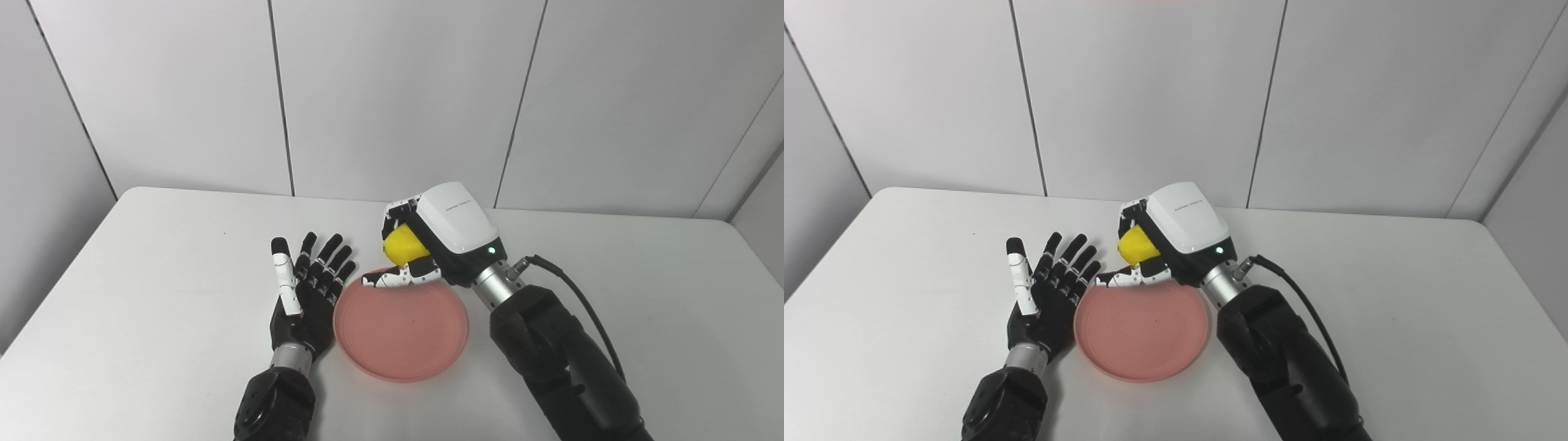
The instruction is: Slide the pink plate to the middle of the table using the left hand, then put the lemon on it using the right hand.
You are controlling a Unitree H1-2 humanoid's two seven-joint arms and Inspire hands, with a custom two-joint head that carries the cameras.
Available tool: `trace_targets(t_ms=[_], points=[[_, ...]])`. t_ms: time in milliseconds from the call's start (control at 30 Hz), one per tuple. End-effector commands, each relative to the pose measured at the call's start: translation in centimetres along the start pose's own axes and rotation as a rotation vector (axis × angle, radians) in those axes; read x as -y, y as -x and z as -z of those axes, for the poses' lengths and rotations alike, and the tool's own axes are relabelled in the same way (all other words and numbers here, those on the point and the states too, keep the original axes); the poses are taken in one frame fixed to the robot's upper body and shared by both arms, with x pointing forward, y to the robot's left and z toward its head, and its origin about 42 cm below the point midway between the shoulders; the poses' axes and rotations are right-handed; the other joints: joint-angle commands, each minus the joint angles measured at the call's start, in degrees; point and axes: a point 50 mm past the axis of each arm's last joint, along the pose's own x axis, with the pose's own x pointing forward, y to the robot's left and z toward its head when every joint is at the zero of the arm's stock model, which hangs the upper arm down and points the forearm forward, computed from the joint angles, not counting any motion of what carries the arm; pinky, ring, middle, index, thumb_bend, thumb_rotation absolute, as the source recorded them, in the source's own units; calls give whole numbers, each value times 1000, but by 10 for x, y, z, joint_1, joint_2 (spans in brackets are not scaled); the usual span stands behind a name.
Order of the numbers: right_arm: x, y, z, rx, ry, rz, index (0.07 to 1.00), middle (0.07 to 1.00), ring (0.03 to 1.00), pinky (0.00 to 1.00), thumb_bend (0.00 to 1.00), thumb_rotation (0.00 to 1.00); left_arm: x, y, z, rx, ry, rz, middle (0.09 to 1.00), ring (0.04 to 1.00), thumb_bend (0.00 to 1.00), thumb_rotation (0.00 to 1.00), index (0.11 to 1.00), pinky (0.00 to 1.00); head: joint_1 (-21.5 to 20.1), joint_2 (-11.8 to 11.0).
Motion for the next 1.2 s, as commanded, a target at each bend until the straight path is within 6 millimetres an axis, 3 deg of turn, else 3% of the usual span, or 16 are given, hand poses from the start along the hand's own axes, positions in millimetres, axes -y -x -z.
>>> trace_targets(t_ms=[0,233,367,667,867,967,1167], points=[[14,-16,-8,45,-18,58,378,331,262,208,586,552,-13,16,37,-146,25,-114,862,862,873,881,976,898,-2,1],[0,-24,-11,68,-19,29,415,364,294,229,589,550,-13,14,38,-145,21,-113,863,864,872,886,979,910,-3,2],[-8,-25,-9,79,-2,19,380,337,265,203,589,555,-14,12,38,-143,22,-117,867,865,878,884,978,909,-4,2],[-25,-16,-3,73,-9,-74,337,300,230,175,575,518,-13,12,37,-142,10,-114,872,865,877,886,983,897,-6,3],[-27,-11,1,88,15,-104,376,333,256,192,579,475,-12,9,37,-143,13,-115,879,870,881,890,983,909,-7,3],[-30,-8,2,94,24,-116,325,294,225,172,588,474,-13,9,38,-143,9,-114,872,863,880,888,978,903,-8,4],[-35,-2,5,88,49,-164,433,389,319,239,582,563,-11,9,37,-140,22,-109,867,866,874,891,986,900,-7,2]])
